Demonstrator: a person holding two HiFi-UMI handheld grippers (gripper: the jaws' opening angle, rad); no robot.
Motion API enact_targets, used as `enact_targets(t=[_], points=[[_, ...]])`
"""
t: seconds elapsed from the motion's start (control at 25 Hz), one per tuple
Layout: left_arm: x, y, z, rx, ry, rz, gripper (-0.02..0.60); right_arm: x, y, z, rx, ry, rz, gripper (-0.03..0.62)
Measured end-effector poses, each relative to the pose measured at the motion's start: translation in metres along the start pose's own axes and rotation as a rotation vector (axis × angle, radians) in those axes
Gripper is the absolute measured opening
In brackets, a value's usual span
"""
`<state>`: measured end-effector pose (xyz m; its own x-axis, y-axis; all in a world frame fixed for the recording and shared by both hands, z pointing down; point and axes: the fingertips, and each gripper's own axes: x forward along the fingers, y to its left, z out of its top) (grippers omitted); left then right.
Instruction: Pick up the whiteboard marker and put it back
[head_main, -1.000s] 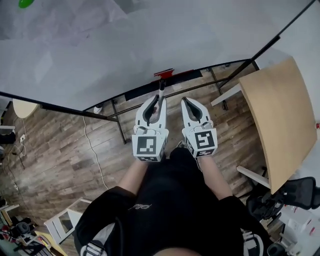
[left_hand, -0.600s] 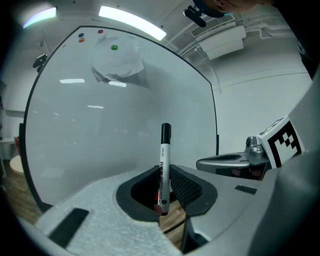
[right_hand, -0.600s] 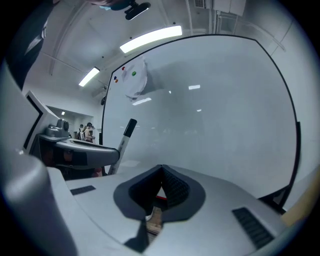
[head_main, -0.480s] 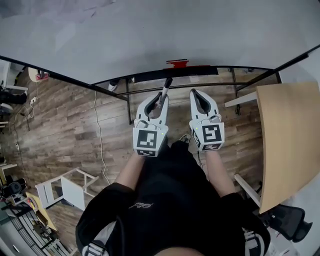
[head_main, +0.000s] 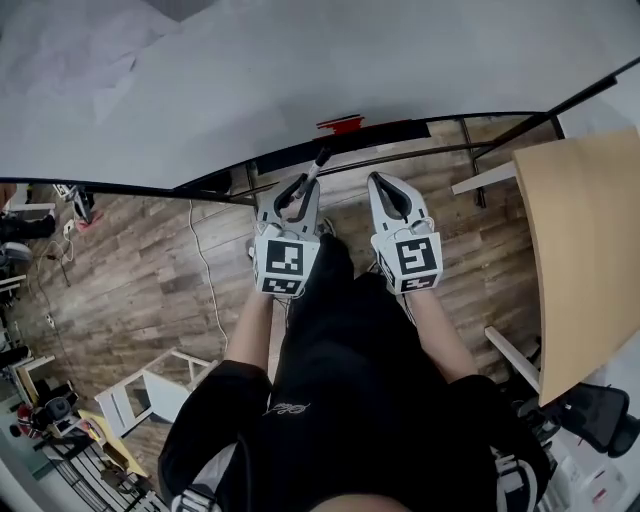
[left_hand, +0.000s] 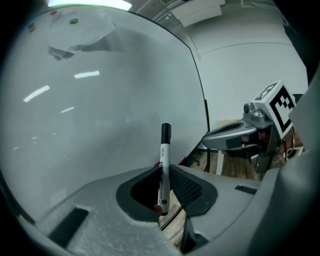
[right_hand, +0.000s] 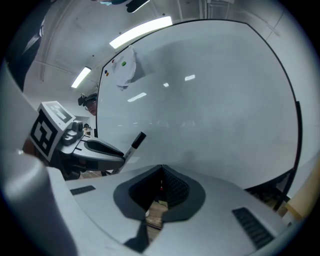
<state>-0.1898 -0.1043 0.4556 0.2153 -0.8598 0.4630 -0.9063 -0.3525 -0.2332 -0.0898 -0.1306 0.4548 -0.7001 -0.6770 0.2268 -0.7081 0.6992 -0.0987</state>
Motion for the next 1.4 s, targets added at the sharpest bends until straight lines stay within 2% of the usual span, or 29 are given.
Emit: enact_targets(t=[0.32, 0.52, 0.72, 1.0, 1.4], points=[[0.059, 0.015, -0.042, 0.325, 0.209, -0.134, 0.063, 0.026, -0.013, -0.015, 0.035, 0.046, -0.062, 0.000], [0.089, 0.019, -0.068, 0.440, 0.317, -0.197, 0.063, 0.038, -0.024, -0.028, 0.069, 0.076, -0.104, 0.002], [0.120, 0.028, -0.100, 0.563, 0.426, -0.207, 0.063, 0.043, -0.035, -0.040, 0.095, 0.101, -0.151, 0.002], [0.147, 0.028, -0.119, 0.638, 0.487, -0.216, 0.064, 0.045, -0.043, -0.048, 0.117, 0.120, -0.192, 0.002], [0.164, 0.019, -0.130, 0.655, 0.509, -0.243, 0.064, 0.040, -0.051, -0.059, 0.133, 0.141, -0.228, 0.002]])
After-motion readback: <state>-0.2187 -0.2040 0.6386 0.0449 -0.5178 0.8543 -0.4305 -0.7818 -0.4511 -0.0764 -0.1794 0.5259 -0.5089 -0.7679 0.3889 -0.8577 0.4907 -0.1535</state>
